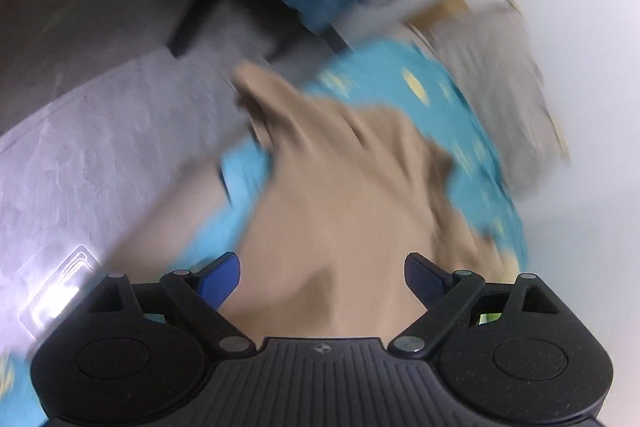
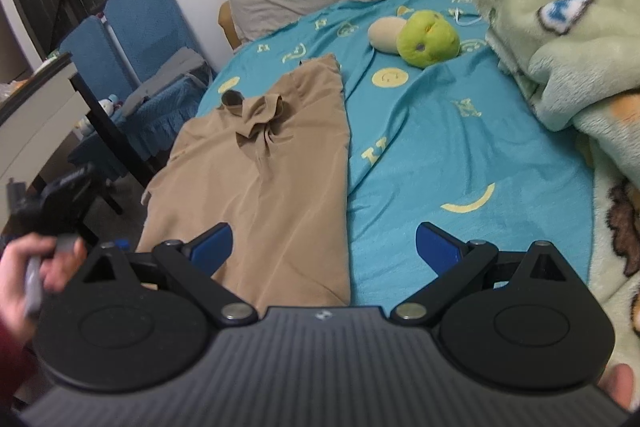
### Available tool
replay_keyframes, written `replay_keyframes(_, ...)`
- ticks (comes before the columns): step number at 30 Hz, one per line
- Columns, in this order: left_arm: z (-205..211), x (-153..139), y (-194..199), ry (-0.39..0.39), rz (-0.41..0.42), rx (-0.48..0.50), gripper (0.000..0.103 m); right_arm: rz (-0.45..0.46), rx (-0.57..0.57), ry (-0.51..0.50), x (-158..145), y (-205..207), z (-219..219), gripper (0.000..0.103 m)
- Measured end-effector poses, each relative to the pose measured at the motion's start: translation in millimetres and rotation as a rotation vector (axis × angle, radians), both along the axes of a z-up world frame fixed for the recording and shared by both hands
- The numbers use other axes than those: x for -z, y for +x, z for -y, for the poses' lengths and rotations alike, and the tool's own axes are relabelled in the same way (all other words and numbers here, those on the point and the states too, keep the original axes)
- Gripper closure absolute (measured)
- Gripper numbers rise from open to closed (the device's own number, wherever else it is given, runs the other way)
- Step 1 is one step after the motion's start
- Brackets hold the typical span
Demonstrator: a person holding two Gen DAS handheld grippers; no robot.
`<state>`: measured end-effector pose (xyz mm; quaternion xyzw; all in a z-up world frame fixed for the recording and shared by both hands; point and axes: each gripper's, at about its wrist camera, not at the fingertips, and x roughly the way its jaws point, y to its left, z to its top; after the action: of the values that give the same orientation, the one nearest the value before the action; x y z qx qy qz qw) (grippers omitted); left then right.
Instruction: Fold clothes
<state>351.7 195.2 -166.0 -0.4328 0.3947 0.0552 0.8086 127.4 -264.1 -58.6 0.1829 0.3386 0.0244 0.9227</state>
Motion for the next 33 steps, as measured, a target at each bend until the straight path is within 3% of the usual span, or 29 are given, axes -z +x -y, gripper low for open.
replay_keyframes(3, -25, 26, 34, -0.023, -0.021, -0.099, 0.012, -0.039, -0.002, 0.017, 10, 19, -5, 0.003)
replay_keyframes(7, -55, 60, 72, -0.121, 0.01, -0.21, 0.013, -0.061, -0.006, 0.027, 18, 43, -13, 0.003)
replay_keyframes(10, -61, 76, 90, -0.154, 0.02, -0.252, 0.033, -0.099, -0.008, 0.036, 29, 57, -16, 0.003)
replay_keyframes(12, -60, 81, 99, -0.15, 0.022, -0.268, 0.037, -0.126, -0.022, 0.069, 36, 63, -17, 0.003)
replay_keyframes(13, -60, 80, 101, -0.127, 0.032, -0.262, 0.051, -0.13, -0.027, 0.074, 38, 65, -18, 0.003)
replay_keyframes(15, -56, 76, 107, -0.062, 0.033, -0.232, 0.072, -0.136, -0.037, 0.086, 40, 67, -21, 0.003)
replay_keyframes(16, -53, 72, 110, -0.025, 0.036, -0.212, 0.091, -0.133, -0.038, 0.093, 40, 67, -21, 0.003)
replay_keyframes(17, -50, 67, 112, 0.014, 0.051, -0.195, 0.093, -0.13, -0.038, 0.1, 39, 67, -20, 0.003)
replay_keyframes(23, 3, -17, 107, 0.388, 0.234, -0.077, 0.094, -0.091, 0.016, 0.142, 30, 54, -4, 0.003)
replay_keyframes(28, 113, -88, 95, 0.774, 0.416, 0.218, 0.094, -0.056, 0.074, 0.155, 24, 43, 13, 0.003)
replay_keyframes(30, 159, -96, 88, 0.825, 0.463, 0.338, 0.094, -0.042, 0.101, 0.153, 23, 42, 19, 0.003)
replay_keyframes(33, 222, -91, 71, 0.814, 0.492, 0.483, 0.086, -0.021, 0.135, 0.147, 24, 40, 27, 0.003)
